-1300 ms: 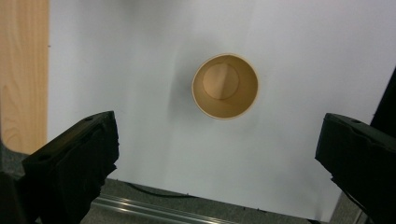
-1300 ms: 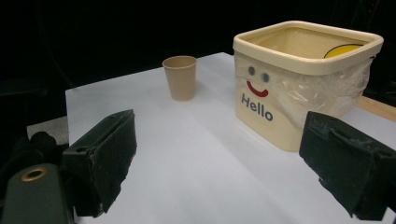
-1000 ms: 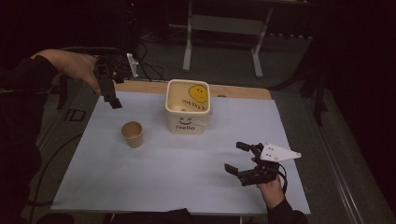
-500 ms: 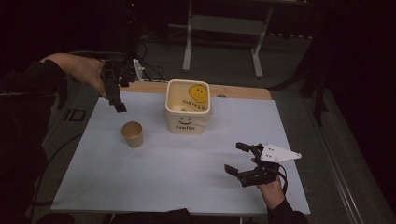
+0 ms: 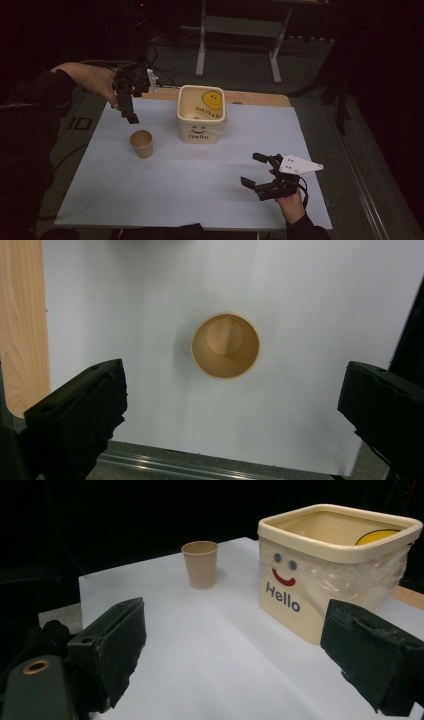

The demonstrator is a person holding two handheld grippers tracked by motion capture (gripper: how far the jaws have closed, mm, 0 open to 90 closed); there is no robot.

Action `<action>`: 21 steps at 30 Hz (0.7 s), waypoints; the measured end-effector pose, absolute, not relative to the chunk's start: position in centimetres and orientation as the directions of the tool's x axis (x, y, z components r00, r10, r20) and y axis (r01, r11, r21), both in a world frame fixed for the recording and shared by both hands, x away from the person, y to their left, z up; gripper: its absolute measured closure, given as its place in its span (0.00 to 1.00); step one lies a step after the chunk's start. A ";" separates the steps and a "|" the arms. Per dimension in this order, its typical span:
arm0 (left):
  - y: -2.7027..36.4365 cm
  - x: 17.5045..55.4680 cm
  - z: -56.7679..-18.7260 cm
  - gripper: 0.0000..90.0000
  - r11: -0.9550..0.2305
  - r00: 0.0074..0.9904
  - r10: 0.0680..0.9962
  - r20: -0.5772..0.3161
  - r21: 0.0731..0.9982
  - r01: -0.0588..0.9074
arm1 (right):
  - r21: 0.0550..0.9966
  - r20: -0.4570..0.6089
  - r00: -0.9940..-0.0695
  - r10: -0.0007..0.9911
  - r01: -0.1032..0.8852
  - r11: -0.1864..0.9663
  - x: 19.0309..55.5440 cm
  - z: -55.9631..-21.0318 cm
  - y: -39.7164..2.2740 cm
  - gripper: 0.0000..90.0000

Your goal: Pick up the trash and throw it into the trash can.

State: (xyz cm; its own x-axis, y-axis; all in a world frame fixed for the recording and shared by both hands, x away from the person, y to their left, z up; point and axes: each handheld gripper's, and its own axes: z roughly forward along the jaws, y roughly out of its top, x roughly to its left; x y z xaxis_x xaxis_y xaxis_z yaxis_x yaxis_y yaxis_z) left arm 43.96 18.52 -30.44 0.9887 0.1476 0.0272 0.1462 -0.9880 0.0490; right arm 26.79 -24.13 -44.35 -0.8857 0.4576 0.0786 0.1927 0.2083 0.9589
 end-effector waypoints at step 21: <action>18.5 44.2 -35.9 0.00 -0.987 0.989 0.146 -0.022 0.069 0.147 | 0.970 0.032 -0.882 0.470 0.141 0.198 26.4 -44.2 -24.0 0.12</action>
